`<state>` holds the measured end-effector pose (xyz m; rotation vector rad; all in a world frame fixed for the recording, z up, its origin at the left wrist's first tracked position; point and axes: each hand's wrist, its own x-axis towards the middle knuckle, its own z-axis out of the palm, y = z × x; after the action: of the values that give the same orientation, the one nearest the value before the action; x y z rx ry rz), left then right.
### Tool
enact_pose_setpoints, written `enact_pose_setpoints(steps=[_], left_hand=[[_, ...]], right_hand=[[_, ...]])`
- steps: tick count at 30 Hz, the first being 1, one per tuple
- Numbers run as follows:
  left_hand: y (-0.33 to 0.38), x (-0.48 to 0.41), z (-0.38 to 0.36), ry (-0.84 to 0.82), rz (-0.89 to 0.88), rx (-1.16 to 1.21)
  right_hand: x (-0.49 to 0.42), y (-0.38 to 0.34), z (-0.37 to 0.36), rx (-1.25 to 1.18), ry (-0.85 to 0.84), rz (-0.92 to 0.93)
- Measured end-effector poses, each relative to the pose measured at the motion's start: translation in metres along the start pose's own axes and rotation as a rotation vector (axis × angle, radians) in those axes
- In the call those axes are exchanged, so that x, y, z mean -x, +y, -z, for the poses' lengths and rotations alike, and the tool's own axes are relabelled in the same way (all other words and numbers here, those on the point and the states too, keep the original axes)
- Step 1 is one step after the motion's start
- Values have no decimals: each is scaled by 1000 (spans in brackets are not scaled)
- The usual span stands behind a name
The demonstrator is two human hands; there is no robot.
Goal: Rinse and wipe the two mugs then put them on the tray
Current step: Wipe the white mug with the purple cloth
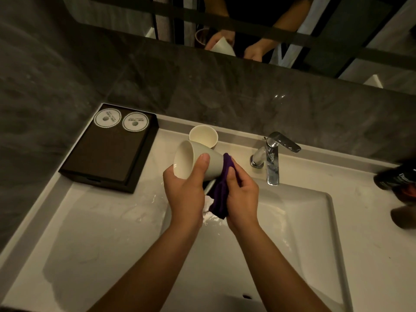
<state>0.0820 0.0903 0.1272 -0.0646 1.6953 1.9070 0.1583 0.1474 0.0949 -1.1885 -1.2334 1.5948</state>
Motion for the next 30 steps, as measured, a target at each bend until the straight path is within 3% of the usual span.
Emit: enact_pose_setpoints(steps=[6, 14, 19, 24, 30], left_hand=[[4, -56, 12, 72, -66, -129], [7, -112, 25, 106, -184, -438], [-5, -137, 27, 90, -235, -563], [-17, -151, 22, 70, -257, -628], [-24, -161, 16, 79, -262, -681]], right_hand=[[-46, 6, 11, 368, 101, 156], [-136, 49, 9, 1123, -25, 225], [-152, 71, 8, 1174, -17, 234], [-147, 88, 11, 1463, 3, 322], [-150, 85, 14, 1505, -60, 326]])
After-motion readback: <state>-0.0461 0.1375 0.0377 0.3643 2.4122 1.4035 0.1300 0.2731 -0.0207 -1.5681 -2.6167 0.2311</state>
